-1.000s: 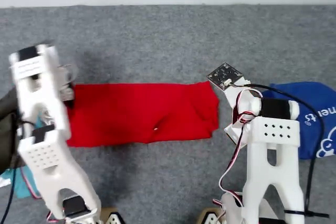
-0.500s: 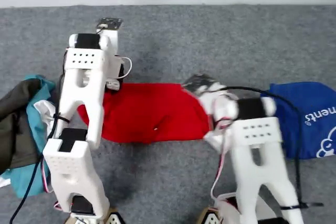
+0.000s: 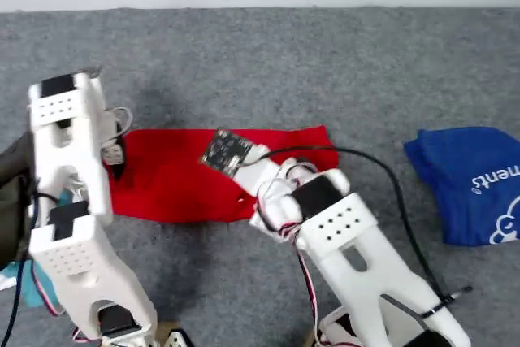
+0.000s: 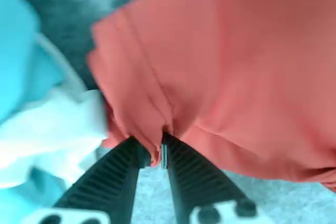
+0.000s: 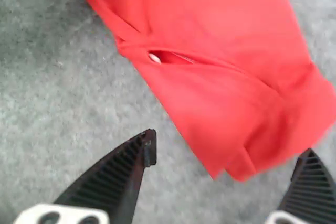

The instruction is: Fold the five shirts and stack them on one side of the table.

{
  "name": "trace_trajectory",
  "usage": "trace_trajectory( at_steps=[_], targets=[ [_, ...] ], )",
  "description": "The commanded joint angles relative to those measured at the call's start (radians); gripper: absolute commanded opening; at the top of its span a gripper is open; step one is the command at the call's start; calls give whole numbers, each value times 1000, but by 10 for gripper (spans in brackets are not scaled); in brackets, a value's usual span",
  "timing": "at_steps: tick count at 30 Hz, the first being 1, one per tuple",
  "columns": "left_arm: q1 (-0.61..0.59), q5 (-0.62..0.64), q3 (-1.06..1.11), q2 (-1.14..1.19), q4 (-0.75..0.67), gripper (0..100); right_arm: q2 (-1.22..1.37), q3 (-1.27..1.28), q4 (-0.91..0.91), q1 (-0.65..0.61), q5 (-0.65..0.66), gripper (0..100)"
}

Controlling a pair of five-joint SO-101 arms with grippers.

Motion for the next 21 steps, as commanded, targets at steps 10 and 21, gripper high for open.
trace_trajectory(
  at_steps=[10,21],
  targets=[
    [-71,6,2,-58,21,11,-2,117,-332,-64,-95,401],
    [-69,6,2,-58,21,11,346,0,-529,-91,-94,401]
  ],
)
